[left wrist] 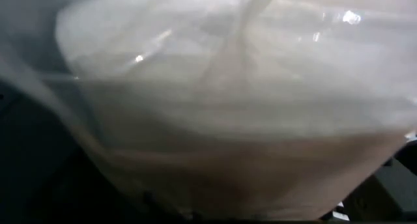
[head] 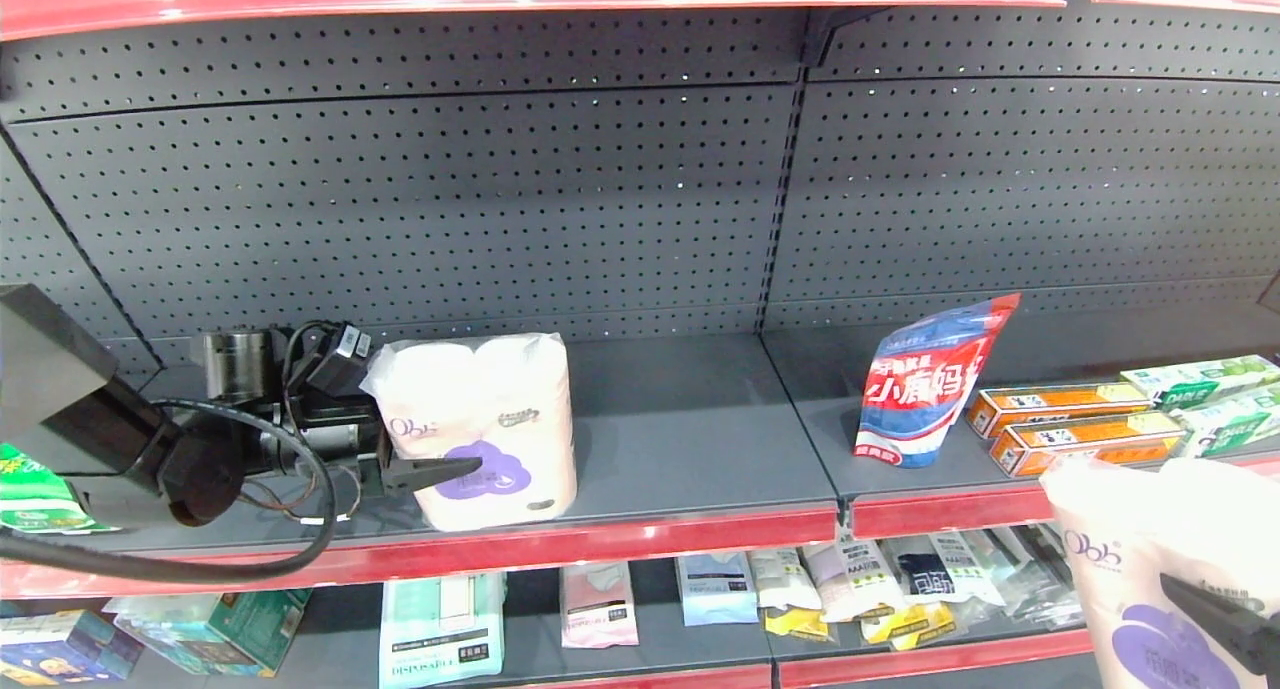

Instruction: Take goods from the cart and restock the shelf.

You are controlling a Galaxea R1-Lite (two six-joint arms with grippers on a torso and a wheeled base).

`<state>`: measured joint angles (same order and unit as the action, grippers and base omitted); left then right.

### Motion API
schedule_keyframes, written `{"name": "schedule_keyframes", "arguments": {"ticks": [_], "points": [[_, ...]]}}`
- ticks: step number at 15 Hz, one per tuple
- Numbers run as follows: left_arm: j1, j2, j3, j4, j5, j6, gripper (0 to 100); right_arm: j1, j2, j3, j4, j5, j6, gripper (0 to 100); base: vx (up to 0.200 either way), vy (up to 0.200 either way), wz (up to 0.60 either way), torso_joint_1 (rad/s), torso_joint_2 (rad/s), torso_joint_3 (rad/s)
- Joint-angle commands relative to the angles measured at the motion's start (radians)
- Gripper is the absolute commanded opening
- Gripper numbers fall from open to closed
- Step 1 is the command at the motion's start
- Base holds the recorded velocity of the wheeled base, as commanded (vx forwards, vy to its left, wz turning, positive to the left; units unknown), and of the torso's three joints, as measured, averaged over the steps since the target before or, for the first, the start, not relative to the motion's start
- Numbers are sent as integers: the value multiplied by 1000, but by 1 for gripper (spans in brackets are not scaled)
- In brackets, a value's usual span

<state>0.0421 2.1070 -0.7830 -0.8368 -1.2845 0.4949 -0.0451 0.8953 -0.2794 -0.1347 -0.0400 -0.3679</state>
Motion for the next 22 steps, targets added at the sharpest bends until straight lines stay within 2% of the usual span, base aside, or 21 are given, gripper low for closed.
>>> {"name": "schedule_keyframes", "arguments": {"ticks": [1, 4, 6, 9, 10, 11, 12, 14, 17, 21, 22], "points": [[4, -22, 4, -2, -1, -2, 100, -1, -1, 0, 0, 0, -2, 0, 0, 0, 0, 0, 0, 0], [12, -71, 31, -2, -1, -21, 100, -1, -6, 2, 0, 0, 0, 0, 0, 0, 0, 0, 0, 0], [21, -111, 59, -11, -3, -21, 100, -1, -6, 0, 0, 0, 0, 0, 0, 0, 0, 0, 0, 0], [48, -122, 51, -56, -3, -30, 100, -1, -6, -3, 0, 0, 0, 0, 0, 0, 0, 0, 0, 0], [65, -134, 60, -88, -3, -50, 100, -1, -4, 0, 0, 0, 0, 0, 0, 0, 0, 0, 0, 0], [70, -142, 60, -97, -3, -61, 100, -1, -6, 2, 0, 0, 0, 0, 0, 0, 0, 0, 0, 0], [71, -167, 62, -107, -3, -88, 100, -1, -4, 3, 0, -3, -2, 0, 0, 0, 0, 0, 0, 0], [81, -226, 91, -108, -3, -122, 100, -1, -4, 2, 0, -11, -2, 0, 0, 0, 0, 0, 0, 0], [82, -312, 122, -108, -1, -203, 100, -1, -10, 9, 0, -14, 0, 0, 0, 0, 0, 0, 0, 0], [113, -323, 120, -143, 28, -214, 100, -1, -19, 11, 0, -14, -2, 0, 0, 0, 0, 0, 0, 0], [120, -323, 116, -145, 60, -240, 100, -1, -19, 11, 0, -15, 0, 0, 0, 0, 0, 0, 0, 0]]}}
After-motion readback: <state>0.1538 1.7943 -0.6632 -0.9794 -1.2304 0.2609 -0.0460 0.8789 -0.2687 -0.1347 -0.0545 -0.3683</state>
